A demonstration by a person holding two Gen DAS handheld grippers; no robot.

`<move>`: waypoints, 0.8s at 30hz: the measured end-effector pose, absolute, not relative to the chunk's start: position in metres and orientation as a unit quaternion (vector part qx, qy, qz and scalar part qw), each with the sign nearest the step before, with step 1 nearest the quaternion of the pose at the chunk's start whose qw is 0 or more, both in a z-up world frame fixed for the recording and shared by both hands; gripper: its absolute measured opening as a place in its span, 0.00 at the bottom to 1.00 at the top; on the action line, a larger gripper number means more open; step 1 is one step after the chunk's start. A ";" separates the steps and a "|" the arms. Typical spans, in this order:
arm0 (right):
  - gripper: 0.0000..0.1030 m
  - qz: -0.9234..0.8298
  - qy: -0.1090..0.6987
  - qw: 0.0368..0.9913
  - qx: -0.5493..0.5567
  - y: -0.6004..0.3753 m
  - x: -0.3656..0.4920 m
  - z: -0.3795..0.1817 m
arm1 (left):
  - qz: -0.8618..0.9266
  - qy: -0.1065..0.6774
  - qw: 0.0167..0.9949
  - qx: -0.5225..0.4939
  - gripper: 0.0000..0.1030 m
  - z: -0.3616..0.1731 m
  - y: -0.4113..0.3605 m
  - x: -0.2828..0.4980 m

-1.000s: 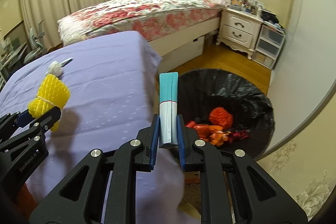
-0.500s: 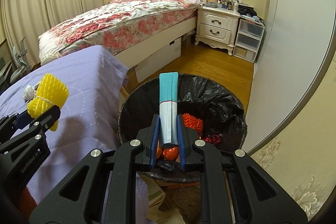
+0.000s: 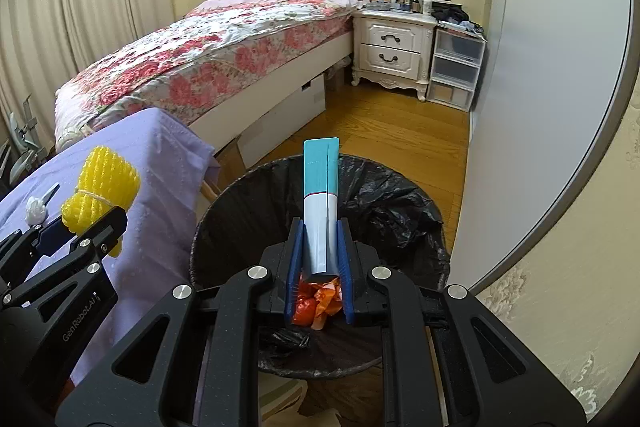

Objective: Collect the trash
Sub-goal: 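Carry the white tube toward the bin while the left gripper carries the yellow bundle, then open both grippers over the bin to drop the tube and yellow bundle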

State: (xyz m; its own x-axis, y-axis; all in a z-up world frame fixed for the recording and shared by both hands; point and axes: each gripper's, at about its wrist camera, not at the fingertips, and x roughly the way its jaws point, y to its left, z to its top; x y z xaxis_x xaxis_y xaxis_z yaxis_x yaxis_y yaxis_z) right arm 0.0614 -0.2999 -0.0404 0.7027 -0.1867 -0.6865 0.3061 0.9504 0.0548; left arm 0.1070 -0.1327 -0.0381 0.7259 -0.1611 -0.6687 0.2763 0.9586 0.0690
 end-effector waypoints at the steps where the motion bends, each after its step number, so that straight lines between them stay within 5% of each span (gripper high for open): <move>1: 0.16 -0.137 0.362 0.918 0.084 -0.302 0.062 -0.041 | -0.119 0.351 0.925 0.084 0.43 -0.039 -0.136 0.108; 15: 0.18 -0.154 0.370 0.911 0.102 -0.319 0.068 -0.054 | -0.121 0.353 0.922 0.103 0.45 -0.046 -0.160 0.120; 20: 0.37 -0.162 0.372 0.908 0.103 -0.322 0.070 -0.059 | -0.118 0.358 0.921 0.103 0.67 -0.050 -0.161 0.123; 24: 0.38 -0.165 0.373 0.907 0.103 -0.322 0.069 -0.061 | -0.115 0.360 0.920 0.099 0.71 -0.051 -0.158 0.123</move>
